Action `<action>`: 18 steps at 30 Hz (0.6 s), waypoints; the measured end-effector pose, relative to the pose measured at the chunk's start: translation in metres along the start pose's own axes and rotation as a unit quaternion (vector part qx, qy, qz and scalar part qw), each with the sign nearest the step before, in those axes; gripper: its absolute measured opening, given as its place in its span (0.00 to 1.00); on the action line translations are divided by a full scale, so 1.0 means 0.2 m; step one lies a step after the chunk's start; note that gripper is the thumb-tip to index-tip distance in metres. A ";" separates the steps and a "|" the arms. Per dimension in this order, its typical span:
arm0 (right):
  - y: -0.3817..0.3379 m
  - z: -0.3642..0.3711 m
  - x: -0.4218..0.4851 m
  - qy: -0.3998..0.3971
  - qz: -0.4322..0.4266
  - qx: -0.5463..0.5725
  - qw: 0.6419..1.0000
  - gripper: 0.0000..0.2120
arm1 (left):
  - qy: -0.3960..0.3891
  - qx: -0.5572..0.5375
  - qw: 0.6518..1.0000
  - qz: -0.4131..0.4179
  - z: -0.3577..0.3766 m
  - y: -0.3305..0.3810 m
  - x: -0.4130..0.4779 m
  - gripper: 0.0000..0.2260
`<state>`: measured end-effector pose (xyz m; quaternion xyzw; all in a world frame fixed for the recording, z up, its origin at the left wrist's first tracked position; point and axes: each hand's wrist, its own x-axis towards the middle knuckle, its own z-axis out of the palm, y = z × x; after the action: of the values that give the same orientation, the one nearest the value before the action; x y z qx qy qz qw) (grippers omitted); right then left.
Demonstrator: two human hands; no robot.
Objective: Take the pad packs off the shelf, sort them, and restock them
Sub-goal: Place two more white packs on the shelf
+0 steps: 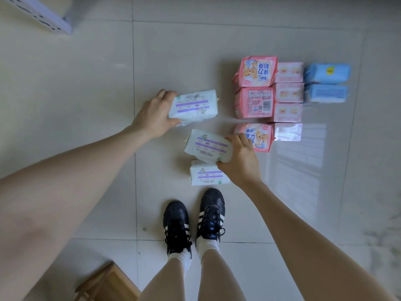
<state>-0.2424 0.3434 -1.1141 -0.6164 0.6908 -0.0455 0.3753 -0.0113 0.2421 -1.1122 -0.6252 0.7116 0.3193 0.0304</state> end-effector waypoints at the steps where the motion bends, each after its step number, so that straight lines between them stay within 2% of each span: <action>1: -0.03 -0.05 -0.03 -0.002 0.004 0.013 1.000 0.26 | 0.003 -0.001 1.000 -0.006 -0.06 0.02 -0.04 0.28; 8: -0.31 -0.49 -0.20 -0.006 0.006 0.080 0.997 0.28 | 0.035 -0.004 0.999 -0.027 -0.54 0.20 -0.31 0.28; 18: -0.85 -1.17 -0.36 0.017 -0.070 0.067 0.995 0.33 | 0.116 -0.026 0.993 -0.001 -1.42 0.51 -0.62 0.30</action>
<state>-0.2414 0.2737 -0.8237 -0.6361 0.6475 -0.1284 0.3995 0.0244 0.2124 -0.7901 -0.6595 0.7009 0.2631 -0.0681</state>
